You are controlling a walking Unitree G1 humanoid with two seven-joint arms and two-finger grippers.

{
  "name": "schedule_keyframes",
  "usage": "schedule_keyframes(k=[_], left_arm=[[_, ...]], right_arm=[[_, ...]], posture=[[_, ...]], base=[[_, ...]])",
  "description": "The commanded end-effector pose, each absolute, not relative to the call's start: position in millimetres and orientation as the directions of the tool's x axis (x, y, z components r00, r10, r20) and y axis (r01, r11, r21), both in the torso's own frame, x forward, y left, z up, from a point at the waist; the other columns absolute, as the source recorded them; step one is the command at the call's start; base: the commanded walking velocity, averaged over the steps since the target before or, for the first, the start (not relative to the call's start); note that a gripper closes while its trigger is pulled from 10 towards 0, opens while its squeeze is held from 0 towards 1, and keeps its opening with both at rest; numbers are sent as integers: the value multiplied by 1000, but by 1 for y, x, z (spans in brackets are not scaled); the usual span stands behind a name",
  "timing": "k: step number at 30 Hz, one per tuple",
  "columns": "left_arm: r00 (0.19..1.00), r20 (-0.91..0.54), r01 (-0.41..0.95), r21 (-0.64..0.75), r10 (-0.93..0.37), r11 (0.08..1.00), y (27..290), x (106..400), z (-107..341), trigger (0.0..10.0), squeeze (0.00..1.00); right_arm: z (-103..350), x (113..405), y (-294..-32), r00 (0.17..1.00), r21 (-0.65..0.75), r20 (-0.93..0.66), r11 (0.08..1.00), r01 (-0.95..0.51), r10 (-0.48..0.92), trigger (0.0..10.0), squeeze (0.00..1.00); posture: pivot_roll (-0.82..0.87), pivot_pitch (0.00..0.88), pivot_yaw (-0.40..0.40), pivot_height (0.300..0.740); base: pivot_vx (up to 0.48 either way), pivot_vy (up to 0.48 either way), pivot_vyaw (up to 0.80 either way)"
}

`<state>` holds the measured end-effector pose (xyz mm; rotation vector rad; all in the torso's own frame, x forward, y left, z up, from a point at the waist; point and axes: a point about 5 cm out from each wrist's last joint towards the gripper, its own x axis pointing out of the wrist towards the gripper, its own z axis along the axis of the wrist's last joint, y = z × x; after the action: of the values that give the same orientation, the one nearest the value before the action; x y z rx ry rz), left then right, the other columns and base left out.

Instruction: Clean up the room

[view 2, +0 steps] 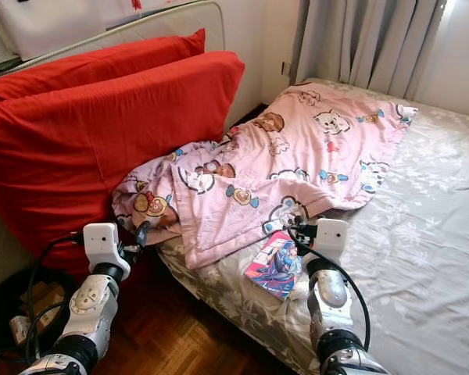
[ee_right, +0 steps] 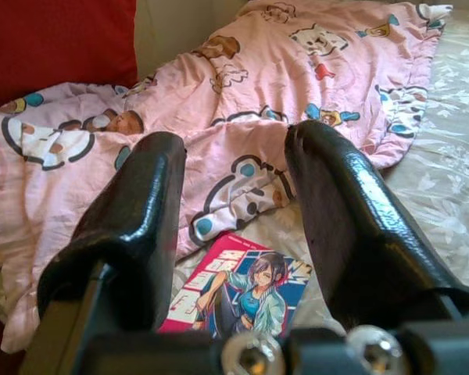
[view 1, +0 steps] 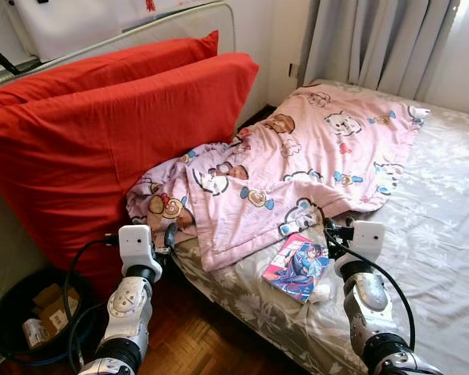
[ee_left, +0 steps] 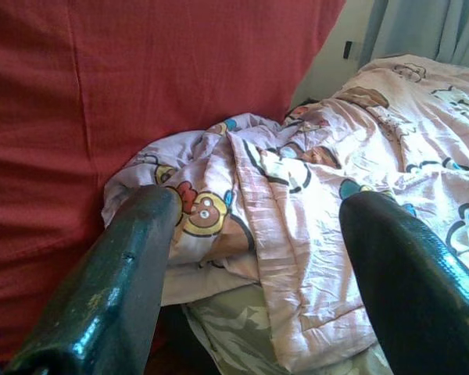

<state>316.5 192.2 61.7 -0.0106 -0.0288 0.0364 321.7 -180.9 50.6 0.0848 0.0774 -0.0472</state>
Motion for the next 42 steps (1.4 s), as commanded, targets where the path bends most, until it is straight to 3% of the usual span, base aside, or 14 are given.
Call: schedule_keyframes(k=[1,7,12,42], left_arm=[[999,13,-40,-11,40,999,196,318,62,10000,0],[999,12,-39,-10,39,999,197,319,63,10000,0],[999,17,-36,-14,36,999,195,320,64,10000,0],[999,7,-33,-24,33,999,194,319,62,10000,0]], right_arm=[[50,323,-176,995,72,-97,997,39,-32,10000,0],[45,323,-175,989,53,-144,998,37,-29,10000,0],[45,323,-174,990,54,-139,998,27,-19,10000,0],[43,323,-173,987,85,-156,996,34,-20,10000,0]], posture=[[-47,0,28,711],[-51,0,30,711],[-51,0,30,672],[-47,0,37,672]], base=[[0,0,0],[0,0,0],[0,0,0],[0,0,0]])
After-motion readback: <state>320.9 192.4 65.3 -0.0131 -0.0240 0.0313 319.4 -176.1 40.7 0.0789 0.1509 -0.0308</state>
